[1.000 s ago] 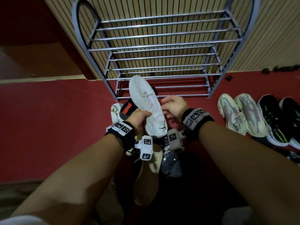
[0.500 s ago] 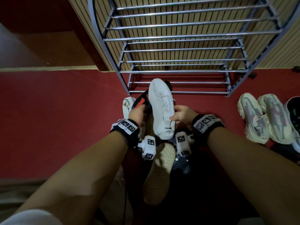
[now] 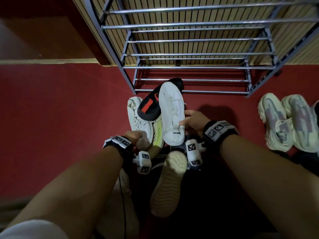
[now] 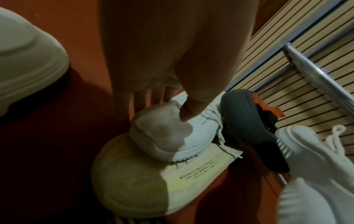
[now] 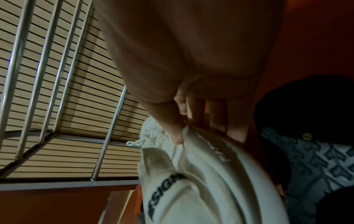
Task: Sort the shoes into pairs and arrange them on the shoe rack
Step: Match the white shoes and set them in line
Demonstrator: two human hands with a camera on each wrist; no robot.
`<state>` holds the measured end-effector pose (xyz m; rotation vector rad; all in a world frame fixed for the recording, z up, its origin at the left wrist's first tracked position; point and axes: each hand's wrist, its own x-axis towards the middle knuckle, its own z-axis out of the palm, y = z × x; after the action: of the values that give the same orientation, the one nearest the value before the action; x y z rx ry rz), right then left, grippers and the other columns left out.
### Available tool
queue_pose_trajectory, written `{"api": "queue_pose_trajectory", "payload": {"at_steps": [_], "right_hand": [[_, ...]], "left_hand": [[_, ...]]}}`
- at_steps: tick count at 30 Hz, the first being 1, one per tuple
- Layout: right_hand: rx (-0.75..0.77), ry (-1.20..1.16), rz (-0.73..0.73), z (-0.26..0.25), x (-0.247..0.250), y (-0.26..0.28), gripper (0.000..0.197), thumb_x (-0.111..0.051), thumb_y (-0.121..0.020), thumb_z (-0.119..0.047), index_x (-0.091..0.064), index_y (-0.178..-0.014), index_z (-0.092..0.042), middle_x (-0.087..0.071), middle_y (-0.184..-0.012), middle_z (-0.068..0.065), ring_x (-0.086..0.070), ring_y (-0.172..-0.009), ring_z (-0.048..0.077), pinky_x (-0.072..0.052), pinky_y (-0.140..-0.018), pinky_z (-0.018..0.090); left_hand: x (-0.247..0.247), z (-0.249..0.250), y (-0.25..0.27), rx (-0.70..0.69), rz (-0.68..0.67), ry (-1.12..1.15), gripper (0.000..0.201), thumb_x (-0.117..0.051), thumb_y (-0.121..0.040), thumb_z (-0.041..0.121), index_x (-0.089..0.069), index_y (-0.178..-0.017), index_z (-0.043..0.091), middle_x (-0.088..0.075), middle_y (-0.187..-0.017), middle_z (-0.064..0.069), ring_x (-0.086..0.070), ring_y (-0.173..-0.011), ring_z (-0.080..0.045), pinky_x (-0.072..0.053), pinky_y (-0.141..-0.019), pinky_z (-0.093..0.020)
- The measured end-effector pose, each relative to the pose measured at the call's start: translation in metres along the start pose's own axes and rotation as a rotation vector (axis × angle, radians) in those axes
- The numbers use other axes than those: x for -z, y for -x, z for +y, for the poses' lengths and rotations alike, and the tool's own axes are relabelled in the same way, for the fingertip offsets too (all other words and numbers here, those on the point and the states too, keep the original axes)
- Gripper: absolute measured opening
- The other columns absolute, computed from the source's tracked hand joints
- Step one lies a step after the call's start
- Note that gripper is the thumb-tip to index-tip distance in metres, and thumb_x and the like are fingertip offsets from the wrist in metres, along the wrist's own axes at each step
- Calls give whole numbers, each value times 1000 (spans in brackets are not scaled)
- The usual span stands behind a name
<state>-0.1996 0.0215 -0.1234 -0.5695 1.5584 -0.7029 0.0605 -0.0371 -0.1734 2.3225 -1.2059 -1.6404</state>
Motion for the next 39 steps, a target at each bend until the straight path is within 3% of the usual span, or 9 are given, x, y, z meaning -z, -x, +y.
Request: {"api": "queue_pose_trajectory", "payload": {"at_steps": [3,5,7,11,18,24,29,35,39], "right_hand": [[-10,18,9,2,2,-2,49,-63,-82,2,-55,-128,-12,-67,-92,16,-56,-69,24,-51,-57,33],[-19,28,16,1,3,-1,51,-64,-82,0,-55,-130,-14,-68,-91,12,-58,-66,19,-53,-55,31],[-22,16,10,-1,2,2,48,-61,-84,0,-55,-129,-14,-68,-85,8,-59,-57,13,-53,-53,29],[-20,-46,-13,-4,0,9,42,-57,-88,3,-53,-128,-10,-65,-81,7,-54,-37,3,-50,-44,24],[-17,-41,-16,0,1,5,46,-60,-86,-2,-52,-130,-11,-63,-83,8,-47,-41,6,-50,-64,37],[-2,-15,6,0,4,8,54,-63,-83,-4,-49,-135,-13,-64,-94,12,-53,-52,11,-53,-58,32],[68,8,-2,-3,12,17,50,-63,-82,0,-54,-130,-8,-68,-106,19,-59,-77,23,-53,-58,31],[54,-71,15,-17,14,33,58,-57,-88,6,-40,-142,-7,-67,-82,10,-63,-50,15,-49,-41,24],[89,-147,22,-32,15,51,62,-61,-85,3,-45,-141,-19,-70,-112,9,-71,-90,26,-59,-72,38]], "left_hand": [[-1,-2,0,-55,-190,39,19,-59,-86,12,-54,-68,15,-55,-35,0,-58,-33,-16,-46,-34,-34],[-1,-14,-8,-263,-668,217,15,-46,-81,3,-54,-68,5,-51,-51,-20,-54,-44,-30,-41,-40,-35],[2,-16,-14,-336,-788,257,11,-51,-74,3,-54,-66,-3,-51,-64,-16,-51,-57,-23,-43,-57,-28],[1,-3,14,-75,-157,11,31,-48,-79,-15,-65,-59,2,-64,-61,-13,-59,-55,-24,-43,-45,-21],[-9,1,4,65,-29,128,28,-63,-86,15,-66,-111,2,-63,-104,-11,-61,-89,-27,-53,-73,-37],[-10,11,24,94,-27,252,10,-67,-85,9,-66,-82,-1,-67,-54,-9,-62,-54,-24,-53,-58,-34],[3,26,33,126,-18,266,16,-54,-91,10,-63,-97,-1,-56,-51,-9,-54,-43,-21,-48,-51,-30],[22,34,68,-67,241,252,42,-51,-94,18,-56,-132,1,-60,-127,-18,-59,-117,-35,-53,-75,-34],[31,46,109,-188,471,519,36,-46,-98,16,-56,-129,1,-60,-124,-16,-58,-114,-31,-47,-83,-31]]}}
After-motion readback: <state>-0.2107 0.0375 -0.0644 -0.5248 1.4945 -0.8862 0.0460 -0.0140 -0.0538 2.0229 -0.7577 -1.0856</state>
